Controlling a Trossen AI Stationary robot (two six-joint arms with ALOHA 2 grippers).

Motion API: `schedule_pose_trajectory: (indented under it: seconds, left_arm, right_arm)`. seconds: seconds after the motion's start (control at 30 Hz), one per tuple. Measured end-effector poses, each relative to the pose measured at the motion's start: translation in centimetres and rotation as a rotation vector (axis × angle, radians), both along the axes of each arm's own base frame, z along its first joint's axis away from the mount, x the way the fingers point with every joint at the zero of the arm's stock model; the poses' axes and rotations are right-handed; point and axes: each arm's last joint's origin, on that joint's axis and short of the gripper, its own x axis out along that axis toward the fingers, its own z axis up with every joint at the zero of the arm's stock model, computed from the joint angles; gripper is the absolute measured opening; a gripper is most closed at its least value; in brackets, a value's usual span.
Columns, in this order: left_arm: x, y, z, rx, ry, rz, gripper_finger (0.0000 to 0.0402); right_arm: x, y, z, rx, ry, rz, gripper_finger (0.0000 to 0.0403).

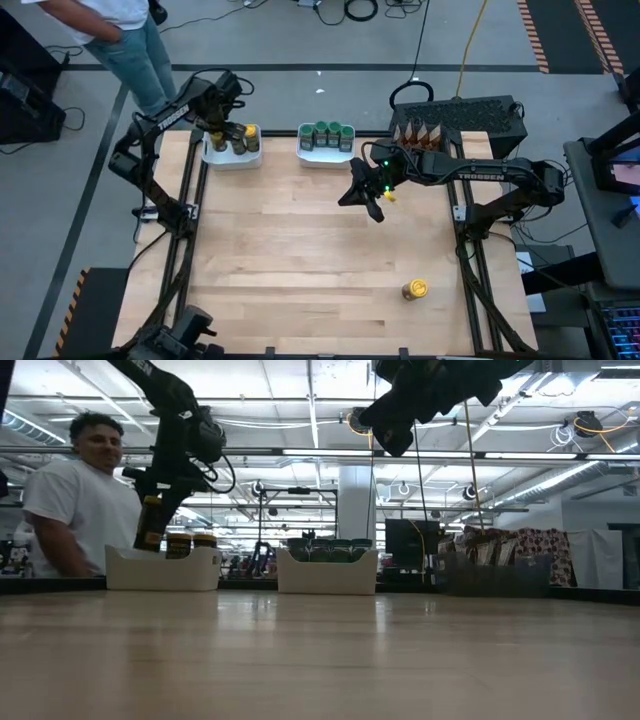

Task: Sort spices by type
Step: Put the left yellow seasoning bottle into the left white bin

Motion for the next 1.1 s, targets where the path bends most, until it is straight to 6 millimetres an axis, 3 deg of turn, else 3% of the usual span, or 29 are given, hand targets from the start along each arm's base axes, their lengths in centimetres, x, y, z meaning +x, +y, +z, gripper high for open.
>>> schedule_pose_trajectory:
  seconds: [0.73, 1.1]
  left_arm:
    - [0.95, -0.45, -0.01, 0.036, -0.078, 0.277, 0.022]
    - [0.81, -0.88, -0.06, -0.069, -0.017, -0.1, 0.0235]
  right_arm:
    - [-0.03, 0.01, -0.04, -0.021, -0.002, 0.012, 0.0]
    - [-0.22, 0.12, -0.36, -0.026, 0.03, 0.03, 0.0]
